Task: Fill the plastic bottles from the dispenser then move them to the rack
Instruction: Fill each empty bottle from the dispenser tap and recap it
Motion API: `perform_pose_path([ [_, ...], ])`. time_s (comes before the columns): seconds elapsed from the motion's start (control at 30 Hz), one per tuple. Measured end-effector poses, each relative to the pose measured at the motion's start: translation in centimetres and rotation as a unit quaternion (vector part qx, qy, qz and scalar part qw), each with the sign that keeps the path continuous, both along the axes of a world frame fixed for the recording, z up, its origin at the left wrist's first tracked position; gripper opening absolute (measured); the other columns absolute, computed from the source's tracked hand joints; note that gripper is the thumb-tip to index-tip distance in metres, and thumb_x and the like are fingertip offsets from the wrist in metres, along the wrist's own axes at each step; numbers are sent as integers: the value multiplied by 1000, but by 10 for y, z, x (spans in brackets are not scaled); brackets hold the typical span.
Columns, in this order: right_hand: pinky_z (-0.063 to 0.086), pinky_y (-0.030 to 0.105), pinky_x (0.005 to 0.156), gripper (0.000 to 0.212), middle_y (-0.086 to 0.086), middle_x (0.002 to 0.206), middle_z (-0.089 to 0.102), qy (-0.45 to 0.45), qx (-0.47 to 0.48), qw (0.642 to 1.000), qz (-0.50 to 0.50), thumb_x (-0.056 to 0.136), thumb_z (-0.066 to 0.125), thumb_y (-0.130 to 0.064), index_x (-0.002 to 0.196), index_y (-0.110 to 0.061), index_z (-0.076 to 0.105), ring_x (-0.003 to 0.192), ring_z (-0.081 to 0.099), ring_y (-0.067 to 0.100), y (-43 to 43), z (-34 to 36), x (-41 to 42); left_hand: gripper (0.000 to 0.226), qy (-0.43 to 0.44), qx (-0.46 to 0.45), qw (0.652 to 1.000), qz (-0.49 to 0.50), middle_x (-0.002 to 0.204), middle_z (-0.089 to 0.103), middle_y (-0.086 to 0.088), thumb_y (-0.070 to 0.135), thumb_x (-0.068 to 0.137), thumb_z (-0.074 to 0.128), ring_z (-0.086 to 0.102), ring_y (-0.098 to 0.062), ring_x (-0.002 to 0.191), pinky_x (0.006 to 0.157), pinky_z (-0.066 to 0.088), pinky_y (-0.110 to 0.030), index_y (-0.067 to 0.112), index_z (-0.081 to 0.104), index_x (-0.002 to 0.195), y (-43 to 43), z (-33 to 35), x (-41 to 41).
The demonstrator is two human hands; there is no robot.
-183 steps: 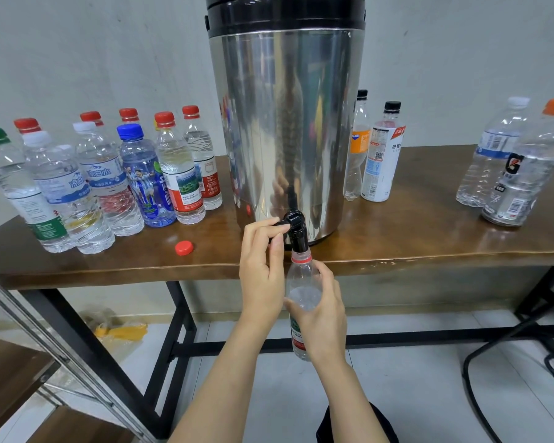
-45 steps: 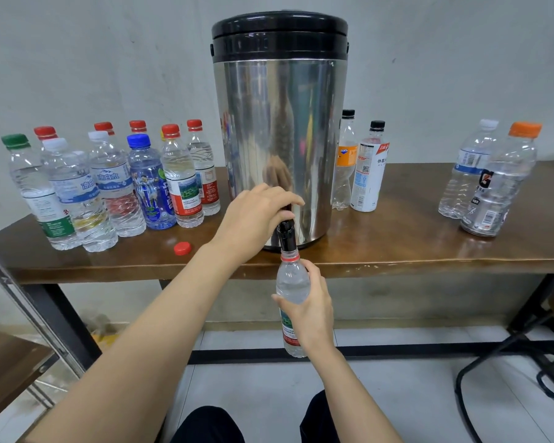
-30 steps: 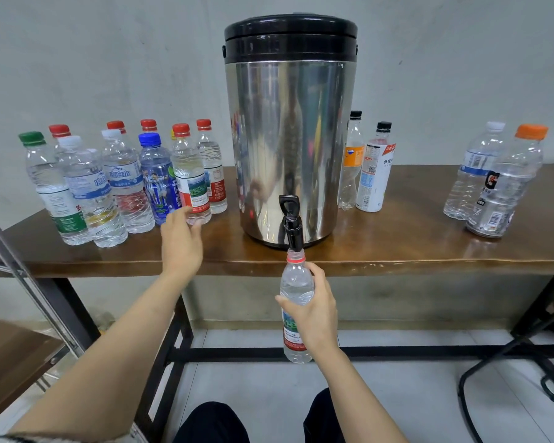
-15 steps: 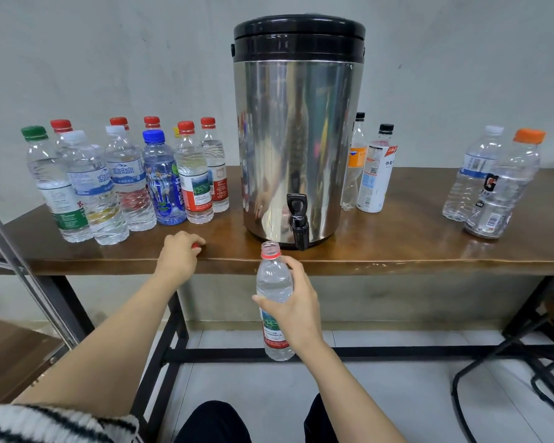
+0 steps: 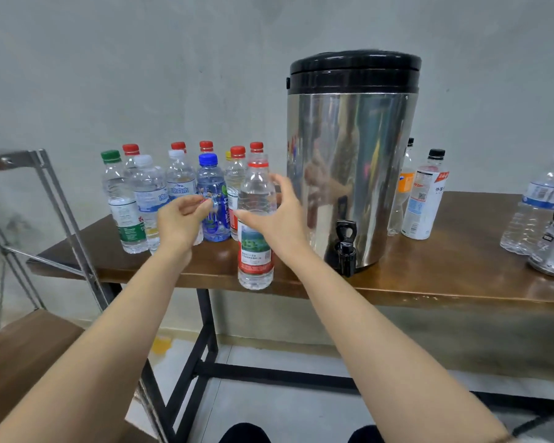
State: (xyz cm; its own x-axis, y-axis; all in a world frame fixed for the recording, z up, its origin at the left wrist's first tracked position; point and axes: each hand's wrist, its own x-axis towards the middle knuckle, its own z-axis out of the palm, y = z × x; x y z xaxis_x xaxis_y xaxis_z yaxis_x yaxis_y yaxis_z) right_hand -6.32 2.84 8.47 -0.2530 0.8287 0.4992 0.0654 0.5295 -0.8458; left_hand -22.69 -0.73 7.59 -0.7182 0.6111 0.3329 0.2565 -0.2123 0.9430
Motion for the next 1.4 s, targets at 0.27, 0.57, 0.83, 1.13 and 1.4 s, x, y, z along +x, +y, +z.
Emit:
perform_pose_path([
  [0.27,51,44,99,82,-2,133,58,-31,-14,999,-4,69,89,-28,136,-32,40,119,57,18,25,-9,-35,26,-16,33,999,5,103,70,-4,16,86,74,65,-18,99,87,52,-30,11,69,110,-3,20,-5],
  [0.57,41,39,107,83,-1,148,44,-82,8,996,12,80,81,-27,145,-28,31,134,44,19,38,-13,-47,21,32,57,998,-15,93,71,6,14,83,77,66,-3,85,82,53,-17,13,72,103,20,46,-3],
  [0.83,37,41,109,81,1,150,39,-101,6,995,27,82,80,-25,144,-26,28,136,40,20,40,-10,-46,29,180,-5,983,-39,95,70,2,14,82,78,64,-3,83,77,51,-11,7,73,109,44,82,8],
  [1.13,37,46,109,81,1,151,37,-102,3,994,31,82,79,-25,143,-28,27,136,40,21,41,-11,-47,25,251,-63,963,-72,94,69,0,13,83,76,65,-13,94,92,53,-26,8,74,107,47,87,10],
  [1.4,35,38,108,80,1,151,36,-99,5,995,31,83,79,-25,143,-26,27,137,38,20,43,-12,-46,20,191,-74,964,-166,123,66,0,16,99,57,56,-9,117,103,42,-28,21,70,113,44,82,6],
])
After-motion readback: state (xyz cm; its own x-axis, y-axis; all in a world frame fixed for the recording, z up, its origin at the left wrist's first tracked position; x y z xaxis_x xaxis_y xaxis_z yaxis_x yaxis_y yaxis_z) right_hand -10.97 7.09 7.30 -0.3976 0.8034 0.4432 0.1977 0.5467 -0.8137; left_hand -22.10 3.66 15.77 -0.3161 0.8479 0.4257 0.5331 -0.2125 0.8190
